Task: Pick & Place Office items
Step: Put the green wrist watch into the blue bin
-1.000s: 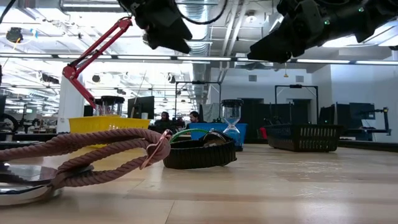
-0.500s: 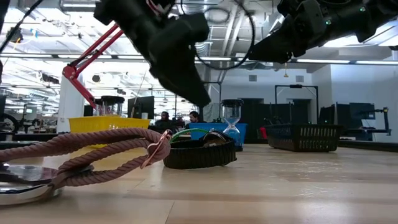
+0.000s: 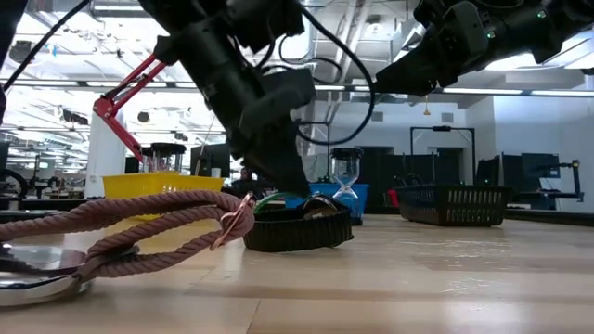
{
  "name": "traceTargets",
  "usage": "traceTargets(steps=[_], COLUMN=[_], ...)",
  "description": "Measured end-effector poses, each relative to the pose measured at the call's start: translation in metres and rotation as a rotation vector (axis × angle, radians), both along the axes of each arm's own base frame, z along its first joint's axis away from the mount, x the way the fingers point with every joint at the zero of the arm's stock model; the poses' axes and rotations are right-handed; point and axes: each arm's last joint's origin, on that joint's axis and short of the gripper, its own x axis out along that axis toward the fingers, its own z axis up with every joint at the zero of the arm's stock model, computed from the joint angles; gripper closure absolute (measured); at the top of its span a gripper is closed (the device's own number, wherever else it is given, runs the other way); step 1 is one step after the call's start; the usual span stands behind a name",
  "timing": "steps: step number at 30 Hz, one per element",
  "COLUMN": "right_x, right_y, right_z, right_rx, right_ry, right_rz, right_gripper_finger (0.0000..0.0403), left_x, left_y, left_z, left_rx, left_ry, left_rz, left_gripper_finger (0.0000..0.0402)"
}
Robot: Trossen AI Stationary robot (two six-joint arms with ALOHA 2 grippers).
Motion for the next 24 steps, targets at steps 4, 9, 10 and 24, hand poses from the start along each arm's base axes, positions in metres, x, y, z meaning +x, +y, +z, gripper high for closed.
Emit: traceTargets(steps=[4, 9, 10, 24], right_x=[0.0000, 0.0000, 0.0000, 0.0000], right_y=[0.0000, 0.0000, 0.0000, 0.0000], right_z=[0.0000, 0.0000, 0.0000, 0.0000], right_rx=[0.000, 0.000, 0.000, 0.000], right_ry=[0.000, 0.000, 0.000, 0.000], right_rz=[0.000, 0.000, 0.000, 0.000], right_gripper_finger=[0.0182, 0.0182, 0.0182, 0.0182], left_x=[0.0010, 0.0013, 0.0012, 0.0012], left_y=[0.0009, 0.0013, 0.0012, -0.0005], left_z=[-0.0082, -0.0101, -0.0101, -0.0095], left_rx=[0.023, 0.037, 0.037, -0.002], left_ry=[0.020, 0.023, 0.023, 0.027], left_rz=[0.015, 0.025, 0.025, -0.007], left_gripper_finger=[0.0192, 0.0192, 0.0192, 0.0254])
